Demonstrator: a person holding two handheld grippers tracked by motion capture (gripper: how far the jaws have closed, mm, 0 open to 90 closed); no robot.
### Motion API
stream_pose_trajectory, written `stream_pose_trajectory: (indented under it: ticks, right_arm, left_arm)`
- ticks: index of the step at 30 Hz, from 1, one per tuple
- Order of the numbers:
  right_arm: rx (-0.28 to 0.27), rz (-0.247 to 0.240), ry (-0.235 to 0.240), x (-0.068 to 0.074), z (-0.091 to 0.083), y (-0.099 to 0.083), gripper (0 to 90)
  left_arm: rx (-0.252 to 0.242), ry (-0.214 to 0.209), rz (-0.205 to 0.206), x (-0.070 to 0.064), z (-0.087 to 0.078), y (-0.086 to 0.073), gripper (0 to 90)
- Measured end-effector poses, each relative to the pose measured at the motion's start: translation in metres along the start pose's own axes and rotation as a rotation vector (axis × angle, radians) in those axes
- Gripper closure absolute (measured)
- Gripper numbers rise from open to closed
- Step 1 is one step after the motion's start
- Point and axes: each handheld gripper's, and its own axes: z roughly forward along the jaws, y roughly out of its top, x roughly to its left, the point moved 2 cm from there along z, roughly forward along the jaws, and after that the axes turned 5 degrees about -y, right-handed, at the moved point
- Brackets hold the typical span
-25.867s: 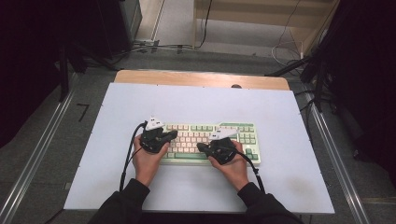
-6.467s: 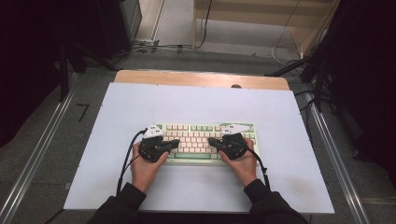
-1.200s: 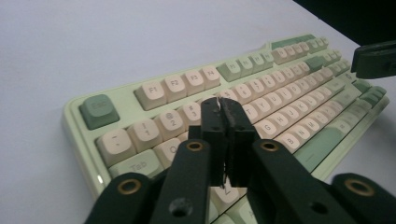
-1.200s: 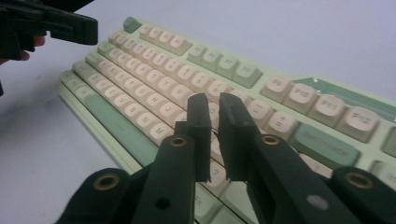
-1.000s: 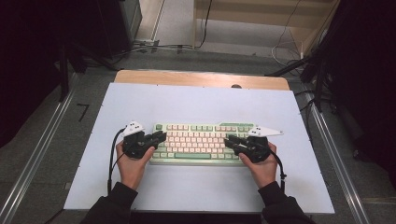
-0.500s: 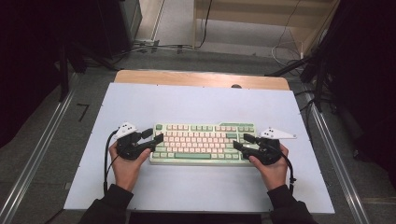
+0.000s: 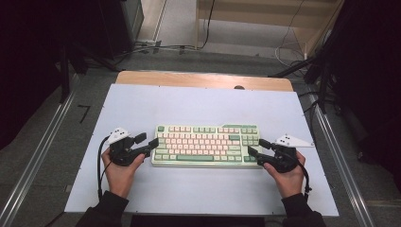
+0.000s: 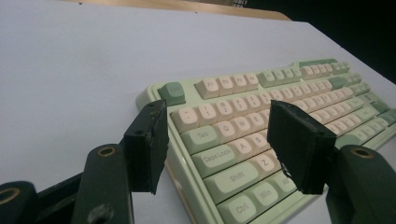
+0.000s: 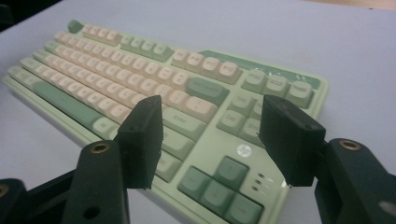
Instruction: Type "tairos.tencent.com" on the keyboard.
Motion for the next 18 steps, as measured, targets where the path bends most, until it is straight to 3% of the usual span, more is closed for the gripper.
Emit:
stream_pose_trajectory:
  ticks: [6, 18]
  right_arm:
    - [0.020, 0.001, -0.048, -0.011, -0.012, -0.011, 37.2]
    - [0.036, 0.064, -0.142, -0.041, -0.042, -0.032, 36.3]
  left_arm:
    - [0.021, 0.035, -0.038, 0.004, -0.006, -0.006, 35.1]
    - [0.037, 0.082, -0.041, 0.011, -0.019, -0.013, 34.9]
